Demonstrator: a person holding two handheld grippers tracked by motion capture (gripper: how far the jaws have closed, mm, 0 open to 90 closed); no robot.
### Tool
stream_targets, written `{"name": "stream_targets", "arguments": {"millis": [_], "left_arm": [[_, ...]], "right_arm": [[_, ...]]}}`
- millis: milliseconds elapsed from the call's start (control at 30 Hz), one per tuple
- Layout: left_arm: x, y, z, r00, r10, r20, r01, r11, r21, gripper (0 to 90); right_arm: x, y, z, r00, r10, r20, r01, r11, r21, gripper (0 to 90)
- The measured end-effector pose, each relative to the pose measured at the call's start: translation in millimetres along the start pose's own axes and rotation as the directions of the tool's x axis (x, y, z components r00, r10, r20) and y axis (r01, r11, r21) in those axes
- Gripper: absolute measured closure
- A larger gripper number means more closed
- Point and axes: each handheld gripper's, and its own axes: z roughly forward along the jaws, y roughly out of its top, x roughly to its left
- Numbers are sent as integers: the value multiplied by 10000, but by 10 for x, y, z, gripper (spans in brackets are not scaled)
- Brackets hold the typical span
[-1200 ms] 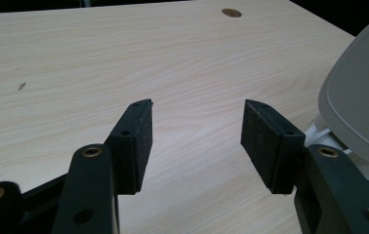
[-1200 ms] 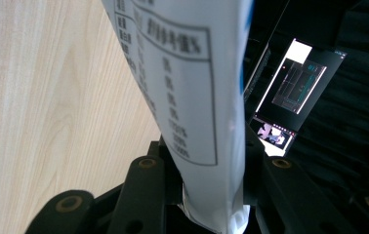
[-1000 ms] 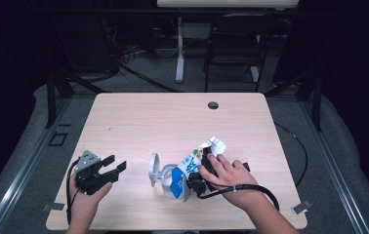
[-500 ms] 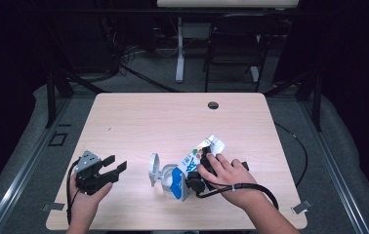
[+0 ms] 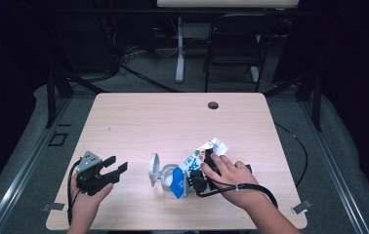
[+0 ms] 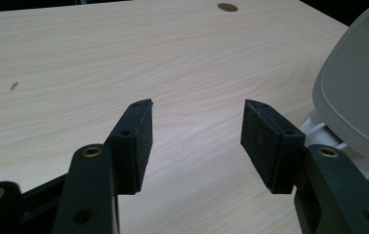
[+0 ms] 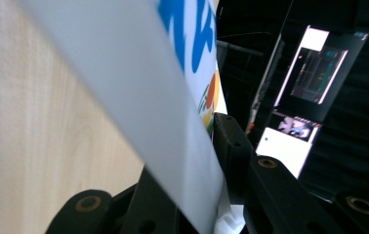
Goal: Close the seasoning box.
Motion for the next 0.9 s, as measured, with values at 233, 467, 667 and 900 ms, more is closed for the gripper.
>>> {"name": "stream_targets", "arguments": {"millis": [233,467,667,900], "left_arm": [[6,-1,-5,10000,-18,-14,18,10000,-28,459],[7,4,-10,10000,-35,-19,35,10000,-33,459],[8,7,-19,10000,-4,-26,4,10000,-38,459],[5,5,-25,10000,-37,-43,36,10000,-50,459]], "right_arm": [[8,-18,-5,9990,421,-151,-423,9990,-121,808],[-20,-20,-8,9962,815,-317,-823,9964,-227,811],[-51,-32,-20,9857,1475,-820,-1504,9881,-309,814],[-13,-76,7,9582,2380,-1587,-2488,9672,-512,818]]}}
